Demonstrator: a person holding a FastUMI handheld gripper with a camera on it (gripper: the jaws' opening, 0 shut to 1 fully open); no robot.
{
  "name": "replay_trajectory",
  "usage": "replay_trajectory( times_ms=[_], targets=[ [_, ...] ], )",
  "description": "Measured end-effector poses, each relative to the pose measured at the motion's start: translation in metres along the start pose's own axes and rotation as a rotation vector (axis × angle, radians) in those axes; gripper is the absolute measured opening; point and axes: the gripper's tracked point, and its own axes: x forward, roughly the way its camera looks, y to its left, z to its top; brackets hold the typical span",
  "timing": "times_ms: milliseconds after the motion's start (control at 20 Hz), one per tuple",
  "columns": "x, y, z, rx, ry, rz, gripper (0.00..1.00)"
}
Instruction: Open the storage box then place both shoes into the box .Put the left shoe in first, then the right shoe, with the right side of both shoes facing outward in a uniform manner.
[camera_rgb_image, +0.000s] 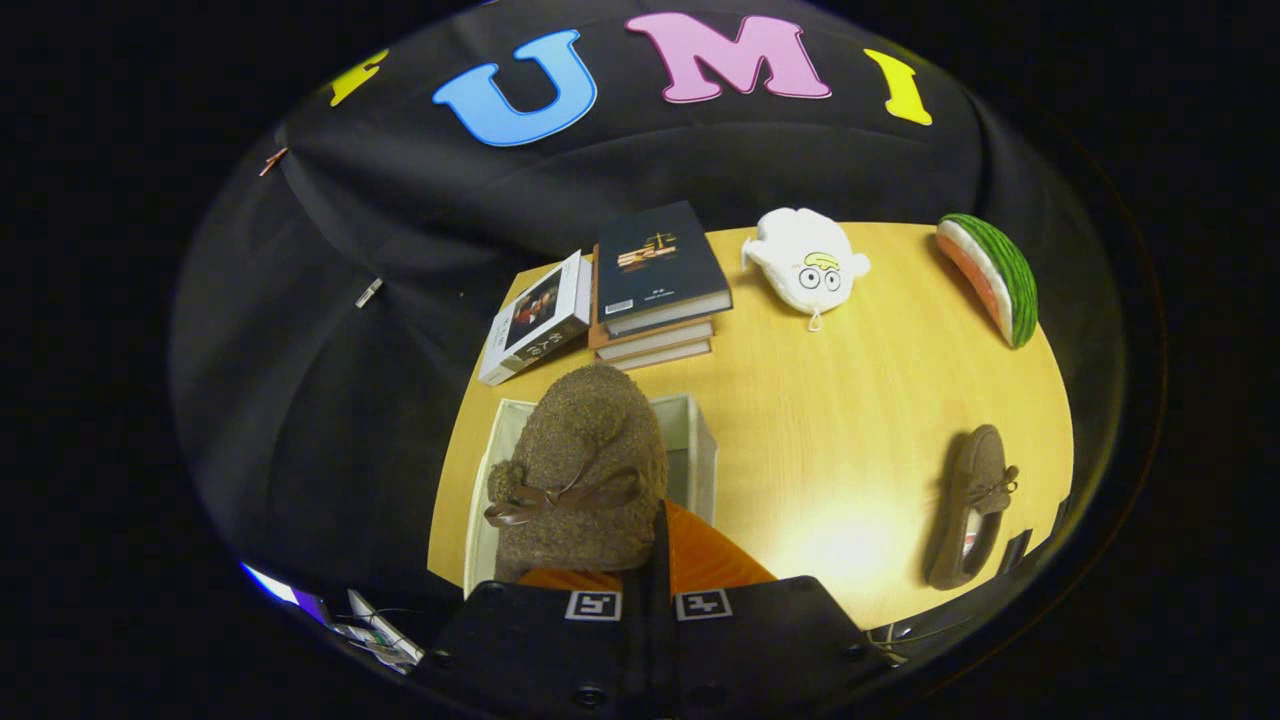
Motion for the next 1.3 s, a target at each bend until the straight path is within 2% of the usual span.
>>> replay_trajectory(
  times_ms=[500, 650, 750, 900, 1000, 1100, 1300],
  targets=[
    [0.065, 0.035, -0.036, 0.028, 0.080, -0.075, 0.05],
    [0.080, 0.046, -0.044, 0.026, 0.109, -0.042, 0.08],
    [0.085, 0.062, -0.059, 0.048, 0.153, 0.033, 0.17],
    [0.083, 0.064, -0.065, 0.043, 0.174, 0.077, 0.63],
    [0.076, 0.064, -0.056, 0.047, 0.147, 0.106, 0.67],
    [0.064, 0.063, -0.048, 0.063, 0.124, 0.146, 0.76],
    [0.020, 0.035, -0.025, 0.045, 0.035, 0.189, 0.76]
  ],
)
